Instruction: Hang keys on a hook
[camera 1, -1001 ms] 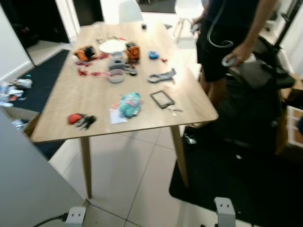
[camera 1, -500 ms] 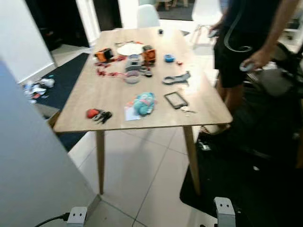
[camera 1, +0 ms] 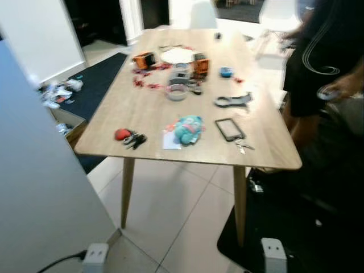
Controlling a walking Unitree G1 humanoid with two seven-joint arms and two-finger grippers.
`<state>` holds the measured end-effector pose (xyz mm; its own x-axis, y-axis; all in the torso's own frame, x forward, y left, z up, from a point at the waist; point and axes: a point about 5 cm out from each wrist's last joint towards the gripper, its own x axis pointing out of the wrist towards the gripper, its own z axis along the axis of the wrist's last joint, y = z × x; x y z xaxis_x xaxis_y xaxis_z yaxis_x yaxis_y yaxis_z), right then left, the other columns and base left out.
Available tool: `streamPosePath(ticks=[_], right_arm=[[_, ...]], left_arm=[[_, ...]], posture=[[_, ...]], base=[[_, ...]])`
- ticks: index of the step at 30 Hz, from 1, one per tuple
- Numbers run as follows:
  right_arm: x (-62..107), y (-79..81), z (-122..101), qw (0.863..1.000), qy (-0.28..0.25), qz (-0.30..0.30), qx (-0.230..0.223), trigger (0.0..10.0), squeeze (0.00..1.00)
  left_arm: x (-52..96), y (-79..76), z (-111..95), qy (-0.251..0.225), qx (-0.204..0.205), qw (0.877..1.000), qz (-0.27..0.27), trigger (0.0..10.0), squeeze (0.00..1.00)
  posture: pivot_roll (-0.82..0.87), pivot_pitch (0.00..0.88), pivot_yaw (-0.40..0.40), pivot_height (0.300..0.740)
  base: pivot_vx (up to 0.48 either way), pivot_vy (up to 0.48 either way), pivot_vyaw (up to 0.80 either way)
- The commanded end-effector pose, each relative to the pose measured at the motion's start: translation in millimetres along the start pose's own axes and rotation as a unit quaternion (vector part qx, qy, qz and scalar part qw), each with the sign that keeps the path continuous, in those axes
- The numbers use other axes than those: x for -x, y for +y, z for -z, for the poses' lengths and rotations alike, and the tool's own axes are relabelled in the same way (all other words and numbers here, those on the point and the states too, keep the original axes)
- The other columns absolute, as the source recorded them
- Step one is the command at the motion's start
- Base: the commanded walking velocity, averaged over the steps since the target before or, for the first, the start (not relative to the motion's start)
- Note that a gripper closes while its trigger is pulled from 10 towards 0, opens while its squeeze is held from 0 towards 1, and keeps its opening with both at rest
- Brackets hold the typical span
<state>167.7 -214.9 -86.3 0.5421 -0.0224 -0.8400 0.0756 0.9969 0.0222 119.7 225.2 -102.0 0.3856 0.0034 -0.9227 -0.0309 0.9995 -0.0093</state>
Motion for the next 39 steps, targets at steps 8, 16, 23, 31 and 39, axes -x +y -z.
streamPosePath(ticks=[8,16,23,31,39], right_arm=[[3.8,-10.7,12.3,1.0,0.02,0.015,-0.007,10.0,0.0],[3.1,-7.6,11.2,1.0,0.018,0.005,-0.004,10.0,0.0],[2.6,-3.8,12.2,1.0,0.019,0.002,-0.01,10.0,0.0],[3.0,-3.5,14.8,1.0,0.02,0.004,-0.014,10.0,0.0],[3.4,-5.5,16.0,0.999,0.021,0.015,-0.019,10.0,0.0]], left_arm=[[-1.3,-5.9,-1.0,0.0,0.001,1.0,0.008,10.0,0.0],[-1.2,-5.7,-0.6,0.0,0.0,1.0,0.009,10.0,0.0],[-1.1,-4.9,-2.6,-0.002,-0.003,1.0,0.011,10.0,0.0],[-1.3,-5.8,-3.7,-0.004,-0.009,1.0,0.016,10.0,0.0],[-1.5,-8.0,-3.1,-0.002,-0.007,1.0,0.026,10.0,0.0]], posture=[[-0.08,0.011,0.032,0.74],[-0.08,0.011,0.038,0.74],[-0.08,0.012,0.046,0.74],[-0.08,0.016,0.049,0.74],[-0.08,0.017,0.049,0.74]], base=[[0.0,0.0,0.0],[0.0,0.0,0.37],[0.0,0.0,0.77],[0.0,0.0,0.77],[0.0,-0.18,0.09]])
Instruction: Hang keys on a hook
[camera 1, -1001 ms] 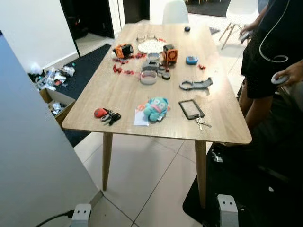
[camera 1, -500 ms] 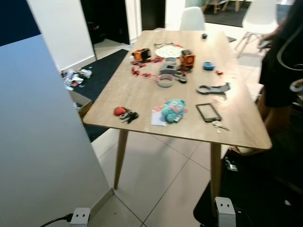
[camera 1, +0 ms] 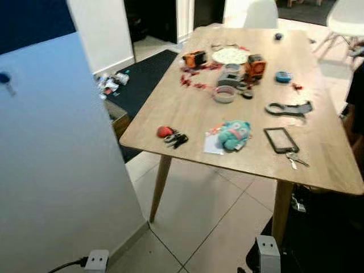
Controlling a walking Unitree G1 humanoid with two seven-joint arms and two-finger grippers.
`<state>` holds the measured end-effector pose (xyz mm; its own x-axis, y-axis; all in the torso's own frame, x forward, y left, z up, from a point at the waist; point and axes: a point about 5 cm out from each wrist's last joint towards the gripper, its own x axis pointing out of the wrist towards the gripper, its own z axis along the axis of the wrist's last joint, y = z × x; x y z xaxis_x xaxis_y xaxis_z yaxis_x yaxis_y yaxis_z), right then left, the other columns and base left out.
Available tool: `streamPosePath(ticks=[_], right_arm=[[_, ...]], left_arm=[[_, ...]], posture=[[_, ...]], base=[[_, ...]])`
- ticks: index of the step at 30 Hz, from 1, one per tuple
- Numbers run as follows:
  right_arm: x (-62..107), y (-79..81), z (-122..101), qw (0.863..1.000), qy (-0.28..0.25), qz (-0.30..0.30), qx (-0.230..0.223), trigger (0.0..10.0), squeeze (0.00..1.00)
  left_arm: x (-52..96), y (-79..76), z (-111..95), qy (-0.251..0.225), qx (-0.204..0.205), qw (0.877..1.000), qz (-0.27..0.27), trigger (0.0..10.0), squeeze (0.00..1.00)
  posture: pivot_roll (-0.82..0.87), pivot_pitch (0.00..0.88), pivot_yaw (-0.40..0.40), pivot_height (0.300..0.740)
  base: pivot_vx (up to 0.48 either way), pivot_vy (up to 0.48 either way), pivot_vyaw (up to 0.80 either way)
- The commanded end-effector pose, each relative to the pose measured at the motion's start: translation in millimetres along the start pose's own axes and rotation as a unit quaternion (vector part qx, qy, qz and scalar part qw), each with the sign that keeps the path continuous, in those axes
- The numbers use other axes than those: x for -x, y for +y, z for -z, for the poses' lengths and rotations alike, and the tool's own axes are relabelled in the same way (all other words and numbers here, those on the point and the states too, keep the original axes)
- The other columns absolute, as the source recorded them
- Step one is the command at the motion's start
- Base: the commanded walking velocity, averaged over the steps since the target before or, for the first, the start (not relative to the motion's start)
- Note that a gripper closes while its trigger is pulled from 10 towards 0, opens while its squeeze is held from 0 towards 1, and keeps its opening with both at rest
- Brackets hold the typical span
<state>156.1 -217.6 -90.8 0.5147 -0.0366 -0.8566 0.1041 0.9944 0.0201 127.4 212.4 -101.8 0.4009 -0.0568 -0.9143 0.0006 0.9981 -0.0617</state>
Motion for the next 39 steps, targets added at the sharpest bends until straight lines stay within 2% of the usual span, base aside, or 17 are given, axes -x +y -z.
streamPosePath(ticks=[1,4,18,22,30,39], right_arm=[[0.8,-2.2,4.0,1.0,0.006,0.006,-0.009,10.0,0.0],[0.9,-2.7,4.2,1.0,0.007,0.007,-0.01,10.0,0.0],[1.0,-2.8,4.1,1.0,0.005,0.006,-0.013,10.0,0.0],[0.8,-2.4,3.1,1.0,0.004,0.005,-0.012,10.0,0.0],[-0.1,-2.1,-2.7,1.0,-0.002,0.003,-0.008,10.0,0.0],[-0.4,-2.2,-4.4,1.0,-0.003,0.003,-0.004,10.0,0.0]], left_arm=[[1.6,4.9,3.8,0.006,-0.003,1.0,-0.004,10.0,0.0],[1.6,5.2,3.7,0.006,-0.001,1.0,-0.006,10.0,0.0],[1.9,6.4,2.8,0.004,-0.005,1.0,-0.005,10.0,0.0],[1.5,3.9,2.0,0.006,-0.008,1.0,0.008,10.0,0.0],[1.3,4.6,0.8,0.004,-0.007,1.0,-0.001,10.0,0.0],[1.4,6.2,-0.4,0.001,-0.008,1.0,-0.009,10.0,0.0]], posture=[[-0.08,0.018,0.048,0.74],[-0.08,0.02,0.048,0.74],[-0.08,0.018,0.05,0.74],[-0.07,0.013,0.044,0.74],[-0.07,0.006,0.039,0.74],[-0.06,0.001,0.036,0.74]], base=[[0.0,-0.48,0.0],[0.0,-0.435,0.0],[0.0,0.0,0.0],[0.0,-0.472,0.0],[0.0,-0.459,0.0],[0.0,0.0,0.0]])
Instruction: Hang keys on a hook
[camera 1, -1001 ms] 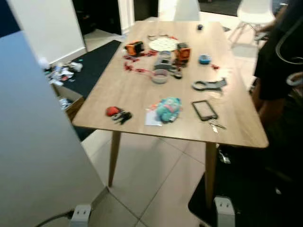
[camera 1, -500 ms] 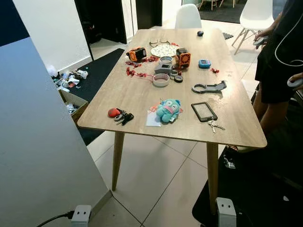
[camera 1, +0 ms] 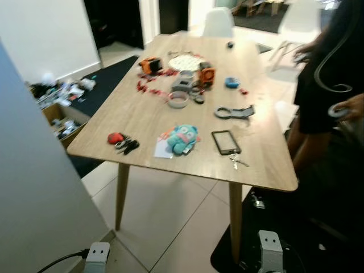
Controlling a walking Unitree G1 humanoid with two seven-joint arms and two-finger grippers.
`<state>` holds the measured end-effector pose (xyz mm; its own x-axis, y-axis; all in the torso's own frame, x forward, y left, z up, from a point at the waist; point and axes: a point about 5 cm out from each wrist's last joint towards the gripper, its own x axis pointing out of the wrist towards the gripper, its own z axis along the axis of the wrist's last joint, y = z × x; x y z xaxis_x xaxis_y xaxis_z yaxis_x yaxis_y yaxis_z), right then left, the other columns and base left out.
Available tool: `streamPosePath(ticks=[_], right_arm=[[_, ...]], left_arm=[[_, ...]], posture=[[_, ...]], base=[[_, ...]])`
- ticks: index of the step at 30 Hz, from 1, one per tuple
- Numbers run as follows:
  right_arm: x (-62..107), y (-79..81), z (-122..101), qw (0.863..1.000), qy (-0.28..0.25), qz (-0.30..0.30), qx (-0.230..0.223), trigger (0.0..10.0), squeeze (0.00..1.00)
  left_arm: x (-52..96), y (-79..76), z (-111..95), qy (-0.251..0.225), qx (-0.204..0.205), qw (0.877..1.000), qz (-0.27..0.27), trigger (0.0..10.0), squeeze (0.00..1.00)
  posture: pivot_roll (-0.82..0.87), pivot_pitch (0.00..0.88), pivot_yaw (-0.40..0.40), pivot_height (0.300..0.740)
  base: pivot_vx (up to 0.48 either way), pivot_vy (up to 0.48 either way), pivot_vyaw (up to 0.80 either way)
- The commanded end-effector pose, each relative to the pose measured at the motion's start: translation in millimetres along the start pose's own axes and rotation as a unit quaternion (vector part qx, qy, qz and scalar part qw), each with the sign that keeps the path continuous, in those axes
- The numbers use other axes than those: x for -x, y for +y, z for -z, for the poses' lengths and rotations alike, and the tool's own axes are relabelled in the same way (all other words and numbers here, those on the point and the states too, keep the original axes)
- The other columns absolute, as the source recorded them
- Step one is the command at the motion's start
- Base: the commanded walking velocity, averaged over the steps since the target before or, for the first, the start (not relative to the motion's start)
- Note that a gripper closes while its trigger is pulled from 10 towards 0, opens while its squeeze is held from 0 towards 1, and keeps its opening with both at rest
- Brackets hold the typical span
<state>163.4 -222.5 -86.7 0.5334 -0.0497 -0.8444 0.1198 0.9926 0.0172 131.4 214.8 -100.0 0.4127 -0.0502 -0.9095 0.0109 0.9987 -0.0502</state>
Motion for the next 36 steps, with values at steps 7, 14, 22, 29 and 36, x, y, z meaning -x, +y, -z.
streamPosePath(ticks=[7,14,22,29,36], right_arm=[[0.0,3.1,4.2,1.0,0.009,-0.003,0.001,10.0,0.0],[-0.2,4.0,3.9,1.0,0.008,-0.004,-0.001,10.0,0.0],[-0.6,5.2,2.7,1.0,0.006,-0.005,-0.001,10.0,0.0],[-0.9,6.5,1.2,1.0,0.002,-0.011,-0.008,10.0,0.0],[-0.8,7.0,2.0,1.0,0.003,-0.013,-0.01,10.0,0.0]], left_arm=[[1.1,2.7,3.1,0.003,0.002,1.0,0.001,10.0,0.0],[0.7,0.6,3.7,0.006,0.002,1.0,0.007,10.0,0.0],[1.0,2.4,3.7,0.007,-0.002,1.0,0.0,10.0,0.0],[0.8,2.5,2.1,0.006,-0.003,1.0,0.0,10.0,0.0],[0.5,1.2,1.8,0.007,-0.005,1.0,0.003,10.0,0.0]], posture=[[-0.06,0.003,0.039,0.74],[-0.06,0.006,0.04,0.74],[-0.06,0.004,0.044,0.74],[-0.06,0.005,0.045,0.74],[-0.07,0.006,0.048,0.74]], base=[[0.0,0.0,0.0],[0.0,-0.459,0.0],[0.0,0.0,0.0],[0.0,0.0,0.47],[0.0,0.0,0.79]])
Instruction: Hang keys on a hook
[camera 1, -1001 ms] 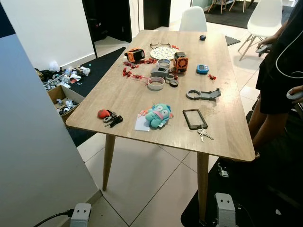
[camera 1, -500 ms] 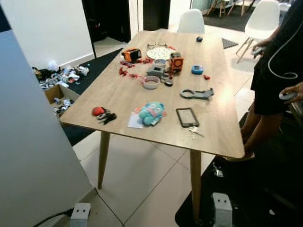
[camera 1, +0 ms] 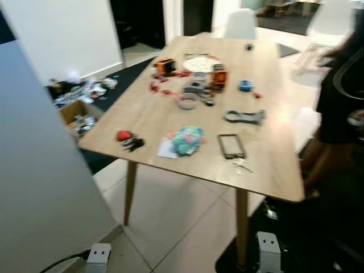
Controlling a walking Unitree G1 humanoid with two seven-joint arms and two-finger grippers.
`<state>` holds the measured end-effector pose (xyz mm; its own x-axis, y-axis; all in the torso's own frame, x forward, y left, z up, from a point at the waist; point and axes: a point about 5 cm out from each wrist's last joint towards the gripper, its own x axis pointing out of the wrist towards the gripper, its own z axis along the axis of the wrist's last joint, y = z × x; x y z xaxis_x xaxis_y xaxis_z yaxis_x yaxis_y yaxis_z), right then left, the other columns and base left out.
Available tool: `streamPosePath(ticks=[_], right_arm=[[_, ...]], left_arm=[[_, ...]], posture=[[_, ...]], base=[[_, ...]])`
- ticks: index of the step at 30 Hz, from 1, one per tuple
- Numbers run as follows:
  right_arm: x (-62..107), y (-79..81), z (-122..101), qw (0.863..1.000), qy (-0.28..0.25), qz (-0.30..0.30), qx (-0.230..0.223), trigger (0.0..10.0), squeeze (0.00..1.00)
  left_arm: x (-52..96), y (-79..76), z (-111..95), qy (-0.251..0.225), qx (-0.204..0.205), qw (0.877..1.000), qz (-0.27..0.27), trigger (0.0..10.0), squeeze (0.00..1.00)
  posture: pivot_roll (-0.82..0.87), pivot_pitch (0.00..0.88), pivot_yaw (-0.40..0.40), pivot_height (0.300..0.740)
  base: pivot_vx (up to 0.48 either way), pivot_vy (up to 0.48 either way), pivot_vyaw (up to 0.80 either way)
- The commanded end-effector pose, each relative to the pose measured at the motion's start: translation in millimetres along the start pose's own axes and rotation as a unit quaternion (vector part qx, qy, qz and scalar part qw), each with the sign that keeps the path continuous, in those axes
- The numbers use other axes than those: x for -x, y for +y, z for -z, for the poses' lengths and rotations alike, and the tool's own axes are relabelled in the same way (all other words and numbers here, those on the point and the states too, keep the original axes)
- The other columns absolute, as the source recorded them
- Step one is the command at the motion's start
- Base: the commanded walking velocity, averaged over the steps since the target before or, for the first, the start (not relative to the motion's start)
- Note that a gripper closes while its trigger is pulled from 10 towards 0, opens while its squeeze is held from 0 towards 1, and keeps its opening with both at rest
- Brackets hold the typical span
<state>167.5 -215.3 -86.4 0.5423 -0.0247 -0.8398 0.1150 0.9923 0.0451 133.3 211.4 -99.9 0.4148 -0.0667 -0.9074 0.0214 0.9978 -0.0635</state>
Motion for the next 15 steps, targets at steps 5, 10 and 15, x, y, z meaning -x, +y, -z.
streamPosePath(ticks=[5,10,15], right_arm=[[1.0,-0.5,5.7,1.0,0.007,-0.001,-0.005,10.0,0.0],[1.1,-0.5,6.6,1.0,0.007,-0.001,-0.005,10.0,0.0],[1.3,-0.6,7.6,1.0,0.009,0.0,-0.005,10.0,0.0]], left_arm=[[1.4,3.5,5.2,0.01,-0.005,1.0,-0.003,10.0,0.0],[1.3,2.1,6.7,0.012,-0.005,1.0,0.001,10.0,0.0],[1.1,0.9,7.2,0.012,-0.007,1.0,0.004,10.0,0.0]], posture=[[-0.07,0.01,0.05,0.74],[-0.07,0.011,0.049,0.74],[-0.07,0.012,0.049,0.74]], base=[[0.0,0.0,0.79],[0.0,0.0,0.79],[0.0,0.0,0.79]])
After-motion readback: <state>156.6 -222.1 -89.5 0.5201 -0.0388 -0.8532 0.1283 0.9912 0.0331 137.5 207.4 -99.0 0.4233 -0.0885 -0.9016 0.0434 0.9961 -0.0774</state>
